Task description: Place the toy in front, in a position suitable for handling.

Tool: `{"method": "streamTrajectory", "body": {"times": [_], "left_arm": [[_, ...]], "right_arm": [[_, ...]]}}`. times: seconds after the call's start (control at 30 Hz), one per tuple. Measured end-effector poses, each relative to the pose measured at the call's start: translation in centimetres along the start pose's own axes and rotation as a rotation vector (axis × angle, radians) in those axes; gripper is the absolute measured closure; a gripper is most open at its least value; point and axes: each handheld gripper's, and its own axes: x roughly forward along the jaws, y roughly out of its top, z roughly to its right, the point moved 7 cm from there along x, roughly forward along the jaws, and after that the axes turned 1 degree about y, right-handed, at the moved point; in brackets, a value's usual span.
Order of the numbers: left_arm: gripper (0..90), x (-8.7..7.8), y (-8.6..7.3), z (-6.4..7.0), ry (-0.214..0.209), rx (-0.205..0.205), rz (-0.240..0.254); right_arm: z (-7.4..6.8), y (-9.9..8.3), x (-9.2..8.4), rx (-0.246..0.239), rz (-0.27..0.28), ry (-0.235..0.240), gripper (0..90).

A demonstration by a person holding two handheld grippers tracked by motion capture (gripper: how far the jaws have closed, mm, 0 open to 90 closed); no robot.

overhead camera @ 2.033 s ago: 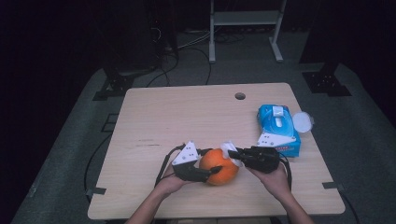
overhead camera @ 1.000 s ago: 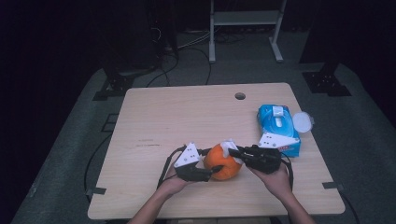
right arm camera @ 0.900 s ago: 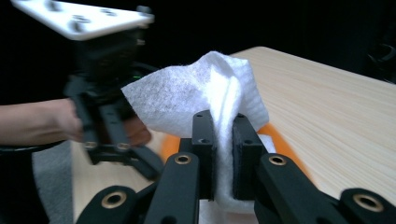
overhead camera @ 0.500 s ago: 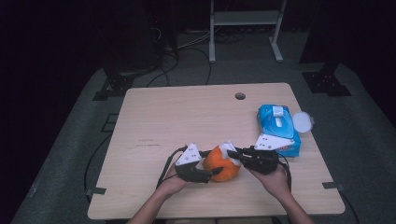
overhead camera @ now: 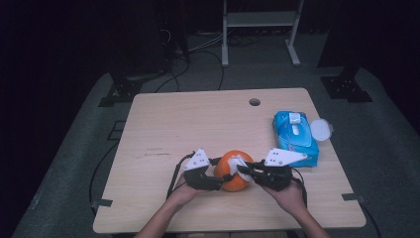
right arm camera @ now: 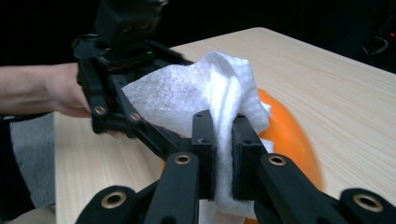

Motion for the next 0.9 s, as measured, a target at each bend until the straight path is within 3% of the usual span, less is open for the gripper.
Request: {"method": "streamTrajectory", "body": {"times": [0.2,0.27,0.37,0.5,0.57,0.67,0.77,0.9], "left_arm": [[32.5,0.8,0.1,2.2,0.009,0.155,-0.02],[32.3,0.9,0.1,2.5,0.004,0.177,-0.021],[32.3,0.8,0.1,2.2,0.007,0.157,-0.011],[32.3,0.6,0.0,1.2,0.01,0.09,0.005],[31.9,0.6,-0.1,1.0,0.007,0.07,0.007],[30.9,0.6,0.0,0.8,0.023,0.058,0.006],[30.0,0.7,0.0,1.0,0.055,0.08,-0.001],[29.1,1.0,0.1,2.0,0.055,0.138,-0.008]], "right_arm": [[-0.4,0.7,0.1,-0.028,0.011,-0.012,81.7],[0.1,0.7,-0.3,-0.015,0.016,-0.025,81.7],[1.5,0.4,-0.9,0.012,0.02,-0.05,81.7],[2.9,-0.5,-1.6,0.043,0.004,-0.084,81.7],[3.0,-0.7,-1.7,0.052,0.003,-0.084,81.6],[2.2,-0.4,-1.3,0.024,0.004,-0.075,81.5],[0.9,0.1,-0.8,-0.002,0.006,-0.038,81.5],[-0.5,0.4,0.0,-0.048,-0.008,-0.023,81.5]]}}
